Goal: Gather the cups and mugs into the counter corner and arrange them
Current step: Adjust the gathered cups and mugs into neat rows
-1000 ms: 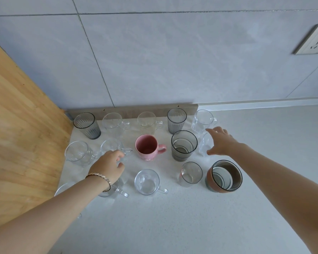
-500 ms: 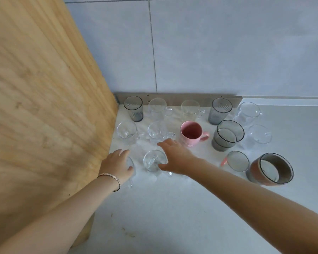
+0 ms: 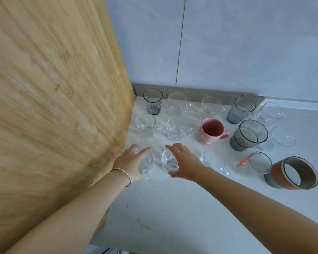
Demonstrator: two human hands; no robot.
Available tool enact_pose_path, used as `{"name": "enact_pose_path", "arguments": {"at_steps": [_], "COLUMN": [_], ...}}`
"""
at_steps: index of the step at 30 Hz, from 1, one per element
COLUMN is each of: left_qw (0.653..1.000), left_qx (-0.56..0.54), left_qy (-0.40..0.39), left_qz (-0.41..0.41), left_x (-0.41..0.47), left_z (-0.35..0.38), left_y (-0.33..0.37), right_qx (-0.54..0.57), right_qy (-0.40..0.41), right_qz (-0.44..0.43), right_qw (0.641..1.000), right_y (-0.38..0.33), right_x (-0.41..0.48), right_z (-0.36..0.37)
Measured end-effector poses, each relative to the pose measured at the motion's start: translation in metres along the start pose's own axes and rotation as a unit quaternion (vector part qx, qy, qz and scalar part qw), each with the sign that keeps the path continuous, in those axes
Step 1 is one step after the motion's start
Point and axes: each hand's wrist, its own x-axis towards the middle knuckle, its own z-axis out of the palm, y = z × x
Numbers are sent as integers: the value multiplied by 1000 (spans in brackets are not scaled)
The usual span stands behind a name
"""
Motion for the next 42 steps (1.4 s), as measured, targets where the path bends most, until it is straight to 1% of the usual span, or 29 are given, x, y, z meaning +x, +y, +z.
{"name": "enact_pose_path", "arguments": {"at_steps": [2, 4, 6, 8, 15, 20, 24, 27, 29, 30, 31, 33, 34, 36, 37, 39, 42], "left_qw": [999, 992, 976, 967, 962, 965, 967, 971, 978, 982, 988, 994, 992, 984, 978, 967, 967], "left_qx": [-17, -80, -150, -181, -198, -200, -192, -178, -120, -84, -57, -30, -18, 23, 51, 103, 134], "left_qy": [9, 16, 33, 40, 67, 68, 71, 47, 24, 28, 47, 104, 116, 94, 74, 33, -24], "left_qz": [-33, -95, -154, -175, -178, -155, -152, -155, -171, -165, -138, -25, 41, 152, 189, 229, 214], "left_x": [2, 7, 15, 22, 28, 30, 29, 25, 22, 20, 18, 17, 16, 14, 14, 18, 29], "left_z": [-1, -1, -3, -3, 2, 3, 3, 1, -4, -8, -12, -18, -21, -23, -21, -15, 0], "left_y": [2, 7, 11, 13, 13, 12, 13, 17, 26, 34, 42, 65, 78, 109, 125, 156, 187], "right_qx": [3, 3, 5, 12, 7, 5, 1, -11, -36, -45, -49, -44, -41, -41, -42, -23, 35], "right_qy": [7, 18, 28, 37, 53, 47, 51, 42, 26, 21, 22, 45, 64, 102, 117, 138, 153], "right_qz": [19, 49, 79, 95, 103, 94, 87, 79, 72, 68, 64, 57, 58, 80, 104, 171, 262], "right_qw": [1000, 999, 997, 995, 993, 994, 995, 996, 996, 996, 996, 996, 995, 991, 987, 975, 952], "right_y": [1, 1, 0, -1, -5, -2, 0, 1, 4, 7, 13, 29, 40, 64, 78, 106, 137], "right_x": [-1, -2, -3, -3, 3, 2, 2, 2, -2, -6, -12, -28, -38, -60, -70, -89, -107], "right_z": [1, 4, 6, 7, 3, 2, 3, 3, -3, -8, -14, -28, -35, -49, -55, -64, -69]}}
